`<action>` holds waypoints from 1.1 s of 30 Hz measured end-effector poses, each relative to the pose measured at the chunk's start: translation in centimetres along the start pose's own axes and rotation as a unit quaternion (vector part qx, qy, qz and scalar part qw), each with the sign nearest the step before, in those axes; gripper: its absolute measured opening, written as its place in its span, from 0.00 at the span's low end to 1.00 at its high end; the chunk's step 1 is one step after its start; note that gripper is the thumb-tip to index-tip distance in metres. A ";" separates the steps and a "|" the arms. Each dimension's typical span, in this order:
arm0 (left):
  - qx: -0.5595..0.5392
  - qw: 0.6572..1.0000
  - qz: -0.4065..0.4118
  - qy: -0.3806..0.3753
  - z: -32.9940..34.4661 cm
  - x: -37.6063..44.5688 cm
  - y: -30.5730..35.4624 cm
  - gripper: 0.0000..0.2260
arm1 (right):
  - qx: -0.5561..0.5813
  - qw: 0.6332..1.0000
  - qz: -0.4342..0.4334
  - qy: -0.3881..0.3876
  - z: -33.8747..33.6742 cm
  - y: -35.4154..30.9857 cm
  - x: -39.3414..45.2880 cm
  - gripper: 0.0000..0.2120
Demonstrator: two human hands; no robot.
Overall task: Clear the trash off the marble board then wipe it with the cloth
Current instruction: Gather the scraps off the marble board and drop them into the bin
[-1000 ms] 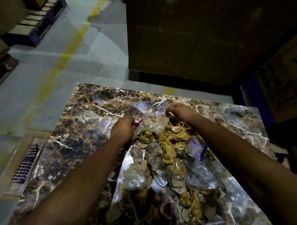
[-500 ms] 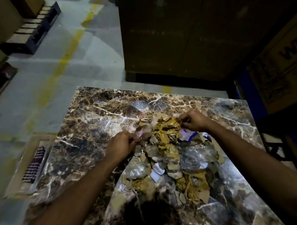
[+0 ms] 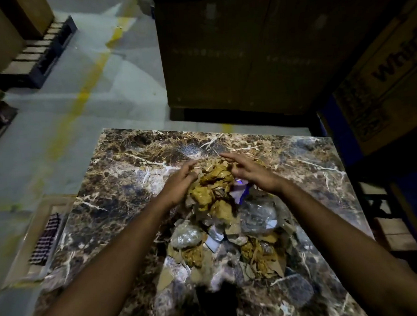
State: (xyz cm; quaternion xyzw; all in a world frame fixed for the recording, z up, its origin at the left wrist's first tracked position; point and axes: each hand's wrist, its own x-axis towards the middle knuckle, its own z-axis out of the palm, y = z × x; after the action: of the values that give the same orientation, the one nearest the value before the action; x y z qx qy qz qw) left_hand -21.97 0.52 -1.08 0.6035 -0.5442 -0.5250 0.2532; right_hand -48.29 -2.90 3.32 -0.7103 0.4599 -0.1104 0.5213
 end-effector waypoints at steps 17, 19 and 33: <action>0.091 0.994 -0.025 0.064 5.4 -0.7 -2.1 0.40 | -0.326 0.908 0.192 0.181 4.9 2.8 3.1 0.30; 0.162 0.984 -0.025 0.066 6.4 -0.2 -2.8 0.30 | -0.350 0.902 0.210 0.141 4.7 2.6 3.1 0.27; 0.081 0.993 0.055 0.071 3.2 -0.9 0.2 0.31 | -0.218 0.949 0.015 0.229 0.3 0.5 -3.0 0.26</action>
State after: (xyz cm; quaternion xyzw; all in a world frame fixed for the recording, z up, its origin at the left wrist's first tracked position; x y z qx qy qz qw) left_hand -24.85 2.16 -1.63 0.6270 -0.5977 -0.4202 0.2703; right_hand -50.03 -0.45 3.75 -0.7551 0.5904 -0.1595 0.2361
